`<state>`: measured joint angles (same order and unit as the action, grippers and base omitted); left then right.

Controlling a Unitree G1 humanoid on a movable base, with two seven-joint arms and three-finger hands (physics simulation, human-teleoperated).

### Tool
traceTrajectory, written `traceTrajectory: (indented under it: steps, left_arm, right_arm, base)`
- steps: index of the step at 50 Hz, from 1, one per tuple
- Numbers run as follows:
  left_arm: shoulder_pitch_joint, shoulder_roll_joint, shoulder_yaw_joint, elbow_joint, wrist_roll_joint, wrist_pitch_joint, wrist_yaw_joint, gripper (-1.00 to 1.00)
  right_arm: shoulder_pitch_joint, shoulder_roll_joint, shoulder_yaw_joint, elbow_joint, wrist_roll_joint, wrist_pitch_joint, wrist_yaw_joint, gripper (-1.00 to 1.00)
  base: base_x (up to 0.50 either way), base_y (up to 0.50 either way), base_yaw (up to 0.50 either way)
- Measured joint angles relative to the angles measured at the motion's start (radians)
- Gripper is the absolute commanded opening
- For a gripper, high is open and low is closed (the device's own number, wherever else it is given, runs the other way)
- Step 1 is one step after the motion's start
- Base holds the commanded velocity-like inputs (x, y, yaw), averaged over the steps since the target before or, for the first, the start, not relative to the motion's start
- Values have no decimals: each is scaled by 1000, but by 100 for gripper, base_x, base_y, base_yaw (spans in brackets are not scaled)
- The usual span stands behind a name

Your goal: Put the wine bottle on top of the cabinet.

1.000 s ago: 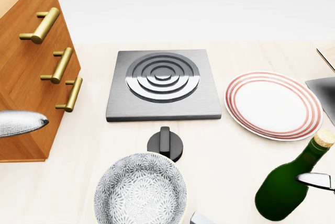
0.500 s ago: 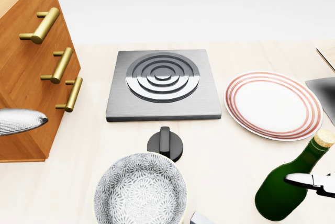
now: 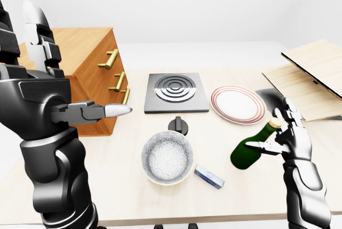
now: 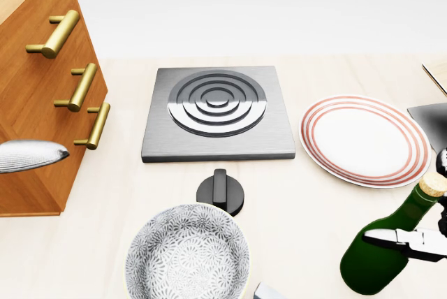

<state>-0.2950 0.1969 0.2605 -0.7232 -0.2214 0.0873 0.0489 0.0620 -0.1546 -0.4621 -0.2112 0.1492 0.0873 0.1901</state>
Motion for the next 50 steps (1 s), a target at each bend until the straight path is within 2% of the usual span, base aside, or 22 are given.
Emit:
traceTrajectory:
  steps: [7, 10, 11, 12, 13, 28, 35, 42, 50]
  left_arm:
    - [3, 0, 1, -5, -3, 0, 0, 100]
    - [4, -1, 1, -6, -3, 0, 0, 100]
    - [5, -1, 1, -6, -3, 0, 0, 100]
    - [6, -1, 1, -6, -3, 0, 0, 100]
    - [6, -1, 1, -5, -3, 0, 0, 100]
    - [1, 4, 8, -11, -14, 0, 3, 100]
    - [1, 6, 9, -13, -17, 0, 5, 100]
    - [4, 4, 6, -13, -15, 0, 4, 100]
    - [4, 4, 9, -15, -16, 0, 4, 100]
  right_arm:
    - [-9, -3, 16, 17, -1, 0, -7, 100]
    - [-13, -4, 22, 35, -1, 0, -8, 89]
    - [-14, -4, 24, 41, -1, 0, -8, -8]
    - [-15, -4, 26, 48, 0, 0, -9, -58]
    - [-16, -4, 28, 54, 1, 0, -9, -100]
    - [-26, -9, 55, 100, 45, 0, 9, -100]
    - [-17, -6, 55, 72, 21, 0, 26, -100]
    - [-6, 1, 44, -43, -75, 0, 42, -100]
    - [-37, -8, 25, -251, -80, 0, 41, -100]
  base:
    - [0, 0, 0]
    - [0, 0, 0]
    - [0, 0, 0]
    - [0, 0, 0]
    - [0, 0, 0]
    - [0, 0, 0]
    - [0, 0, 0]
    - [0, 0, 0]
    - [0, 0, 0]
